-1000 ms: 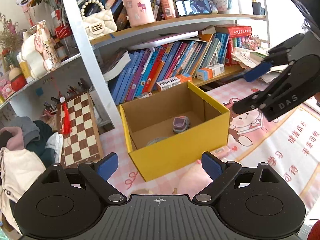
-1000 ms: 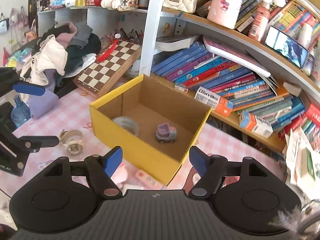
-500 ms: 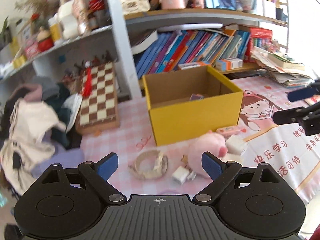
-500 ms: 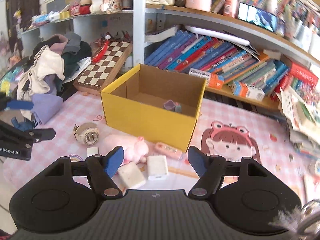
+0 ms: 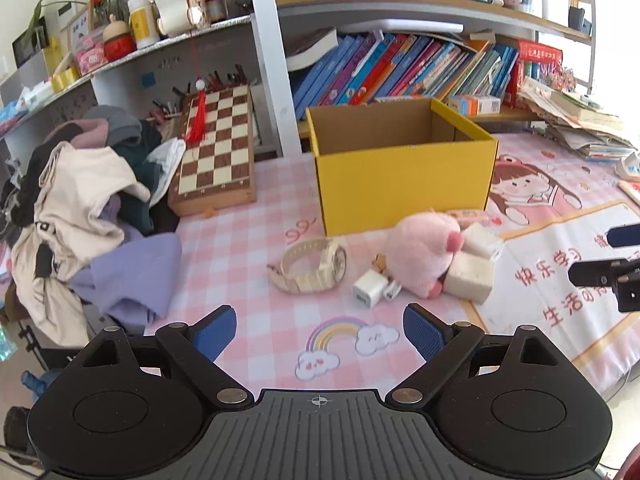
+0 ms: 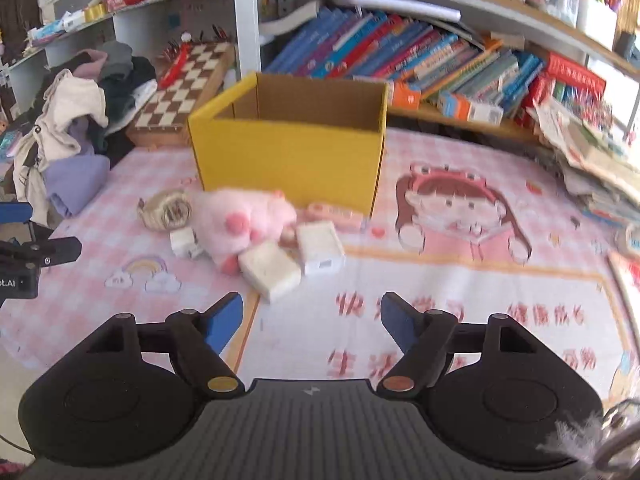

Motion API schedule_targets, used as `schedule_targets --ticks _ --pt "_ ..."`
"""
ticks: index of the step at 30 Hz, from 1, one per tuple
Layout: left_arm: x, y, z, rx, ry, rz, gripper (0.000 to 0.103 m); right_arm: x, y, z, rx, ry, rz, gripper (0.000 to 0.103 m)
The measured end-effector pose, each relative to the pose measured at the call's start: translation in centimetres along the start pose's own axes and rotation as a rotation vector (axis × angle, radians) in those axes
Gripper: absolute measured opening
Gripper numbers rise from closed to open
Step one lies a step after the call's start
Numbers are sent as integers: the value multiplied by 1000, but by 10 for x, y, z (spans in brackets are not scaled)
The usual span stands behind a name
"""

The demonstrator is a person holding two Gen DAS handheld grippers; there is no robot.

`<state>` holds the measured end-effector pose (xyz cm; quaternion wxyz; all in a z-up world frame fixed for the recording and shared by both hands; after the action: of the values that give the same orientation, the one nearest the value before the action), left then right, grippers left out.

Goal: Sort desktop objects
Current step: 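Withdraw both tools from the box back over the desk mat, then move the right tool toward the white charger block beside the plush pig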

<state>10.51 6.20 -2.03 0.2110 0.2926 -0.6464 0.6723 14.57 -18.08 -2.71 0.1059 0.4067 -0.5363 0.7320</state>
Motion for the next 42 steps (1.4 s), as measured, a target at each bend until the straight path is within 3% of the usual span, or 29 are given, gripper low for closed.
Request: schedule_targets --ticks 8,15,22,30,42 --pt "0 19 4 -8 -19 -14 93 0 19 -10 -20 30 -3 76" --pt "-3 33 12 -10 -41 -22 93 -4 26 -17 -56 53 -1 89" --pt "-8 39 21 -27 -18 -46 93 -9 29 -39 38 22 -23 93" --pt "-16 42 25 -35 2 -84 94 -14 25 -37 42 10 -29 94" --pt "-23 32 26 -17 -1 -73 94 -23 13 -32 61 -21 -10 91"
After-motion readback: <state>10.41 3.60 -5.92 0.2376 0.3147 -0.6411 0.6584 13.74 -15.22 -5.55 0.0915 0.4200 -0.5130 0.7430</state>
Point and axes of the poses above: each gripper's, at about its wrist camera, not at the fingertips, and x roughly against the way its jaws point, z to its right, y to its underside, the point moved 3 cm from there along -x, roughly the way its jaws point, and after that the axes turned 9 degrees about x, right-handed, at the moved point
